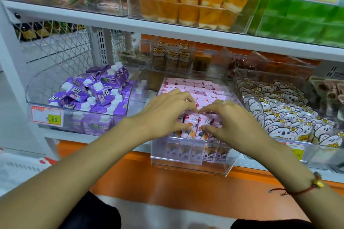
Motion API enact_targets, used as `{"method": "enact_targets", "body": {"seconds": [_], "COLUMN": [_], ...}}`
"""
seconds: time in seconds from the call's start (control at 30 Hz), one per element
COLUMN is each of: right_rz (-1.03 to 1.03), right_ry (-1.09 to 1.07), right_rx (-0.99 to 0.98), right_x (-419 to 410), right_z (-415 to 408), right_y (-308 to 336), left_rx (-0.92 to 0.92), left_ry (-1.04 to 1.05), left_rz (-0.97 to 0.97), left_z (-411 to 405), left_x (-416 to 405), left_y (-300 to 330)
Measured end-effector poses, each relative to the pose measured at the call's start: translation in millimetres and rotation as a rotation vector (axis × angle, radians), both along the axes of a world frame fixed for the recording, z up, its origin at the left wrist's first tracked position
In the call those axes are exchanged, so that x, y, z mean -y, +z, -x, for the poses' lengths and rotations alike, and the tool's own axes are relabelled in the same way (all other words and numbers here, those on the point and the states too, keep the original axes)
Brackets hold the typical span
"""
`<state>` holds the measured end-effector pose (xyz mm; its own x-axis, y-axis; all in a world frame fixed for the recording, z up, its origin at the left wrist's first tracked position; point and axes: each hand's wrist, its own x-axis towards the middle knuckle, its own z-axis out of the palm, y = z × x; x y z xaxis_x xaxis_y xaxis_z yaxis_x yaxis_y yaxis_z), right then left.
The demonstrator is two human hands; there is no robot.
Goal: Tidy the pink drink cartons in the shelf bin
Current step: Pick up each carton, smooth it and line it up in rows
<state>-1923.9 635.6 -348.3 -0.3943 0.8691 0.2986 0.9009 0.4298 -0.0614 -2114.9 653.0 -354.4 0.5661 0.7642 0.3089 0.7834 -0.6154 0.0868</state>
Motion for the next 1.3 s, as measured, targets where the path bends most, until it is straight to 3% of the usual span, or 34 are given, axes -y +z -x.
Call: {"method": "enact_targets", "body": {"seconds": [0.33, 0.43, 0.53, 0.67, 0.8, 1.03, 1.3], "right_rz": [0.058, 0.079, -0.003, 0.039, 0.219, 0.244, 0.137], "right_ry": [0.005, 0.035, -0.001, -0.084, -0.144, -0.248, -0.380], "right_rx": [0.069, 0.024, -0.023, 0.104, 0.146, 0.215, -0.080], "right_x": [4, 0, -21, -77, -131, -180, -195], "right_z": [-3, -2, -3, 0, 10, 24, 26], "right_y": [-3, 3, 17, 29, 31, 18, 2], "left_rx": [-0.094, 0.073, 0.414, 0.706, 0.779, 0.861, 0.843], "left_ry": [0.016, 0.014, 0.099, 0.299, 0.347, 0.314, 0.362], "left_rz": [0.030, -0.009, -0.091, -0.016, 0.230, 0.321, 0.338], "left_z": [-4, 1, 12, 31, 37, 40, 40], "left_x": [-2, 5, 13, 19, 22, 25, 20], "left_y": [-7, -7, -5, -15, -31, -34, -33]}}
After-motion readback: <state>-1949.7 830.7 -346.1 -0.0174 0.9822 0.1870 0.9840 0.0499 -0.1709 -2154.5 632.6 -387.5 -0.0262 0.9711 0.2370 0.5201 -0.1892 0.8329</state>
